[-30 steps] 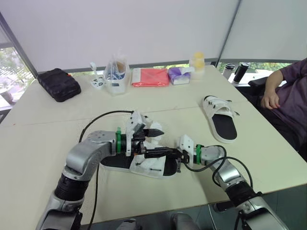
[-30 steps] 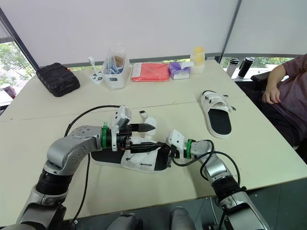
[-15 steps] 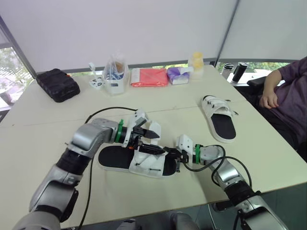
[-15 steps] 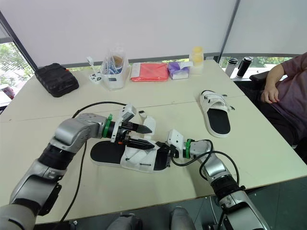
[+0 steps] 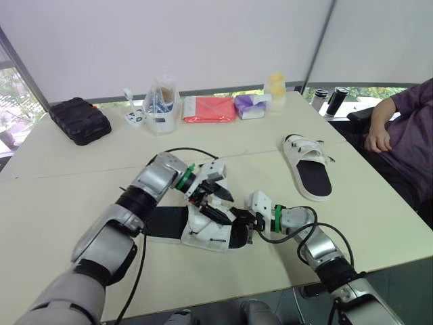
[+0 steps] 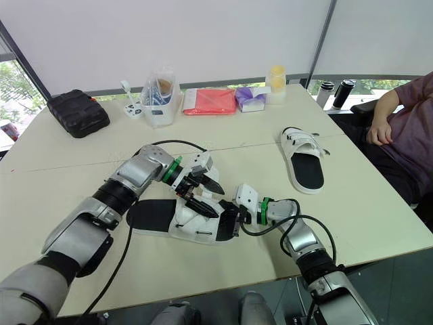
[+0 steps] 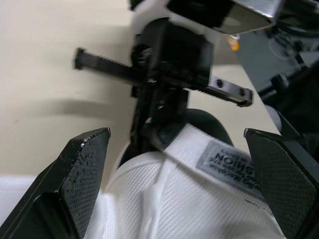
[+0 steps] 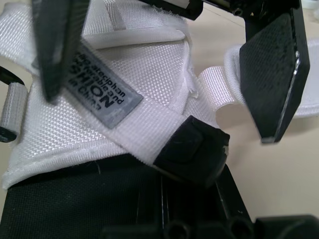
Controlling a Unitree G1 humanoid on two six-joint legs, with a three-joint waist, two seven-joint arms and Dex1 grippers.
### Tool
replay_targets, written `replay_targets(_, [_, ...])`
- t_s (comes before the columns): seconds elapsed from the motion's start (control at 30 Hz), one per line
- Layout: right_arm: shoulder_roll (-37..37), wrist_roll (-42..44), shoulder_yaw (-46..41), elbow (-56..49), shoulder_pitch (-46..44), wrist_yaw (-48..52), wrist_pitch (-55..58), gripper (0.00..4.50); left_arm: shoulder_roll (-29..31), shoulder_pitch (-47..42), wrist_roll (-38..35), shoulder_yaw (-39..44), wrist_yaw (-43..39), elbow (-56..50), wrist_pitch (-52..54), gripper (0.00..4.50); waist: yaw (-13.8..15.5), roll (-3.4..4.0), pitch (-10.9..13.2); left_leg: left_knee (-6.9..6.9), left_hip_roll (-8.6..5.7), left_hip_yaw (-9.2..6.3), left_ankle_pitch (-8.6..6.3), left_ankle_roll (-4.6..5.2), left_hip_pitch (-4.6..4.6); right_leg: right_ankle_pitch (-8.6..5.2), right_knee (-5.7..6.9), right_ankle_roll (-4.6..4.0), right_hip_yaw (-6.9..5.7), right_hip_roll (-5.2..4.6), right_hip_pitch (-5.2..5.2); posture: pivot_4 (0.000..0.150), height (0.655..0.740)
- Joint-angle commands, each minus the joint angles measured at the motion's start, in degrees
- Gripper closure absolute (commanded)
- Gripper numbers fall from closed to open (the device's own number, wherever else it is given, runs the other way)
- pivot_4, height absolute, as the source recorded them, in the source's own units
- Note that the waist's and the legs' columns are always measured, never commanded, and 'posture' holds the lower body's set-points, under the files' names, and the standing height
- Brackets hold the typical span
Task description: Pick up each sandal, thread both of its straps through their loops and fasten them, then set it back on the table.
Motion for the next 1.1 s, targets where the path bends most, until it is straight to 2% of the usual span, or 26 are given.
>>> replay_targets(0.03, [-0.9, -4.9, 1.6, 4.9, 2.8, -2.4, 3.7, 4.50, -1.0, -0.3, 2.1, 0.0, -0.4, 0.0, -2.3, 0.54, 0.0, 0.00, 0.0, 0.00, 0.00, 0.00, 0.00, 0.00, 0.00, 0.00, 0.00, 0.01, 0.00, 0.00, 0.00, 0.150, 0.7400])
replay_targets(0.07, [-0.9, -4.9, 1.6, 5.0, 2.8, -2.5, 3.7, 4.50, -1.3, 0.0, 2.1, 0.2, -0.5, -0.2, -1.8, 0.84, 0.0, 0.00, 0.0, 0.00, 0.00, 0.00, 0.00, 0.00, 0.00, 0.01, 0.00, 0.03, 0.00, 0.00, 0.00, 0.150, 0.7400])
replay_targets(0.13, [-0.9, -4.9, 1.5, 5.2, 2.6, -2.5, 3.7, 4.50, -1.6, 0.5, 2.4, 0.3, -0.8, -0.9, -1.5, 1.79, 0.0, 0.00, 0.0, 0.00, 0.00, 0.00, 0.00, 0.00, 0.01, 0.02, 0.00, 0.05, 0.00, 0.00, 0.01, 0.150, 0.7400])
replay_targets(0.3, [-0.9, -5.0, 1.6, 5.6, 2.1, -2.5, 3.4, 4.50, -2.3, 1.5, 3.1, 0.9, -0.3, -1.8, -1.0, 4.43, 0.0, 0.03, 0.0, -0.03, 0.01, -0.01, 0.00, 0.01, 0.02, 0.04, 0.01, 0.08, 0.00, 0.01, 0.00, 0.150, 0.7400])
replay_targets(0.43, [-0.8, -5.0, 1.6, 5.8, 1.9, -2.5, 3.3, 4.50, -2.6, 2.1, 2.8, 2.1, 0.4, -2.8, 0.2, 4.48, 0.0, 0.02, 0.0, 0.00, 0.01, -0.01, 0.00, 0.01, 0.01, 0.04, 0.01, 0.09, 0.00, 0.01, 0.01, 0.150, 0.7400])
replay_targets(0.7, [-0.8, -5.1, 1.7, 6.4, 1.8, -2.5, 3.2, 4.50, -1.9, 1.0, -2.7, 8.9, 1.6, -7.5, 8.5, 4.48, 0.0, 0.01, 0.0, 0.00, 0.01, -0.02, 0.00, 0.01, 0.01, 0.05, 0.02, 0.10, -0.01, 0.01, 0.00, 0.150, 0.7400])
replay_targets(0.93, [-0.8, -5.0, 1.6, 6.4, 2.0, -2.6, 3.1, 4.50, 3.1, 3.4, -7.8, 17.6, 7.6, -16.6, 15.4, 4.48, 0.0, 0.03, 0.0, 0.00, 0.01, -0.04, 0.00, 0.01, 0.02, 0.05, 0.03, 0.11, -0.01, 0.01, -0.01, 0.150, 0.7400])
replay_targets(1.1, [-0.6, -5.0, 1.7, 7.0, 1.9, -2.4, 2.8, 4.50, 3.6, 10.2, -11.5, 25.3, 18.3, -27.7, 20.2, 4.48, 0.0, 0.03, 0.0, 0.00, 0.01, -0.06, 0.00, 0.00, 0.03, 0.05, 0.03, 0.10, 0.00, 0.00, 0.00, 0.150, 0.7400])
